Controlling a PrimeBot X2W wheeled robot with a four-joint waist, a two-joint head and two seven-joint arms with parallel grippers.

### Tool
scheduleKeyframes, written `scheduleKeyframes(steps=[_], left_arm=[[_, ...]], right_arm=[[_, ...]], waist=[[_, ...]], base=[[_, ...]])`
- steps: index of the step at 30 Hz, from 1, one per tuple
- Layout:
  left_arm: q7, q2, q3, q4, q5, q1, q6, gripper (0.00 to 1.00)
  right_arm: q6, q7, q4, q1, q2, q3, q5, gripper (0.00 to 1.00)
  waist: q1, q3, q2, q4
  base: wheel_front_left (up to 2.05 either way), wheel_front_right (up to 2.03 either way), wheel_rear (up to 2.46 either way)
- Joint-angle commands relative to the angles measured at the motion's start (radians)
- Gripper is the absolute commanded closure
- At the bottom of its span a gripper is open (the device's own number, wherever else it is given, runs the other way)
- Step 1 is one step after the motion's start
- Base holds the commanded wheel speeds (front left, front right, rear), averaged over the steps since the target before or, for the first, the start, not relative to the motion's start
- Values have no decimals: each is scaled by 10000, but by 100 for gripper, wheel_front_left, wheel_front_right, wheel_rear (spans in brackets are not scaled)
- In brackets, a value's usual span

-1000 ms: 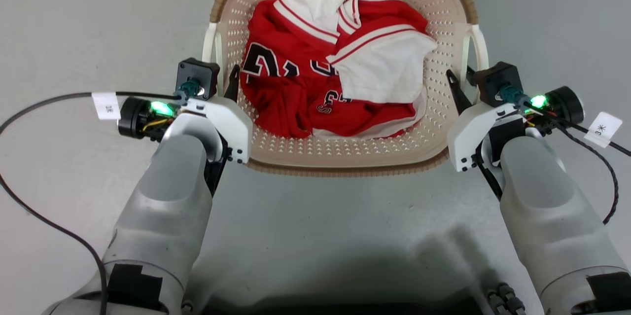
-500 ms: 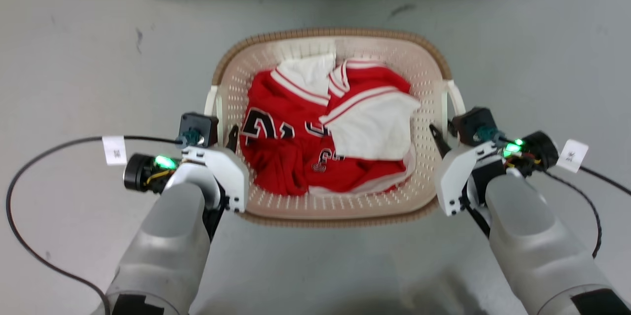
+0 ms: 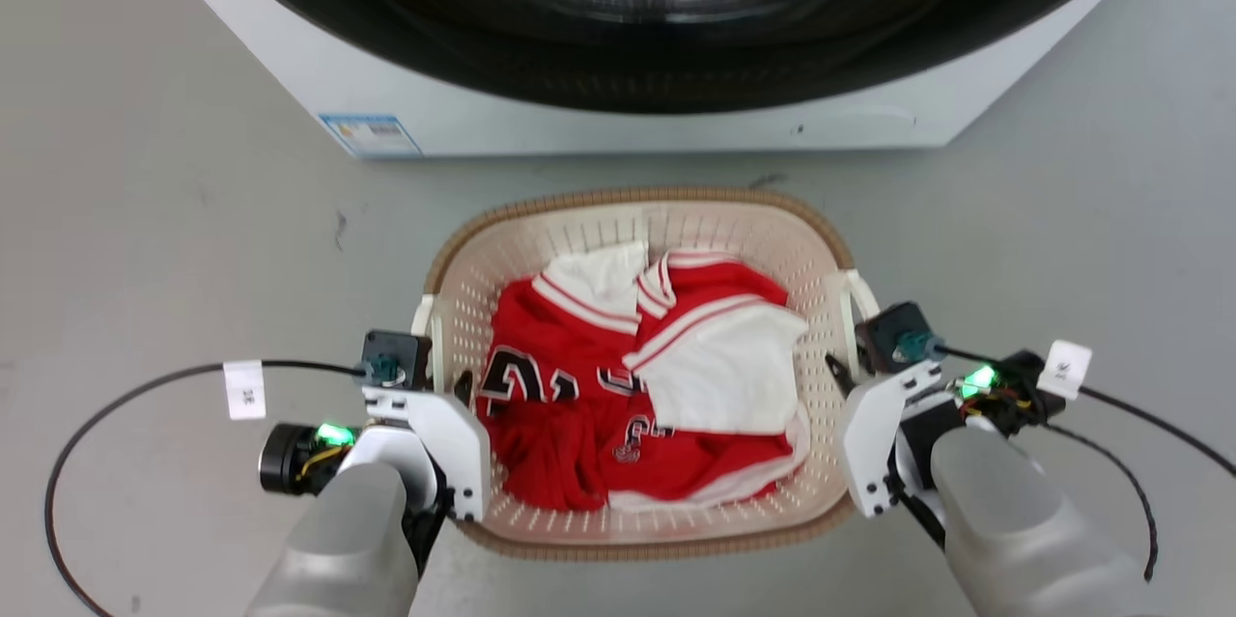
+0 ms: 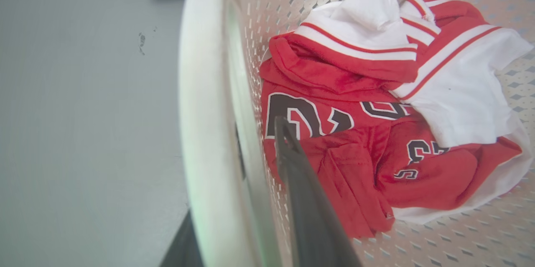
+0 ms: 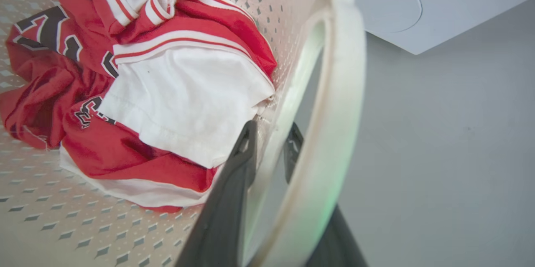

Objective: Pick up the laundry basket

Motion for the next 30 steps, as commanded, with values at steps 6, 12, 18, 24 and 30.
scheduleKeyframes(steps=[6, 12, 18, 24, 30], left_arm=[[397, 232, -156, 29, -169, 575, -50, 100], [802, 211, -307, 32, -399, 1150, -64, 100], [1309, 133, -627, 28, -787, 1710, -68, 100], [1664, 172, -1011, 23, -1192, 2170, -69, 100], [1741, 238, -1350, 26, -1556, 2473, -70, 100]], right_arm=[[-9, 507, 53, 575, -280, 1010, 844, 100], [-7, 1044, -9, 1058, -265, 1997, 1657, 100], [-7, 1553, -47, 1536, -247, 2826, 2451, 100], [-6, 1995, -47, 1979, -235, 3550, 3119, 100], [-6, 2089, -37, 2221, -246, 4068, 3636, 100]], waist=[[1, -1280, 0, 94], [1, -2152, 0, 62], [1, -3016, 0, 0], [1, -3809, 0, -72], [1, -4236, 0, -168]], base=[[0, 0, 0], [0, 0, 0], [0, 0, 0], [0, 0, 0], [0, 0, 0]])
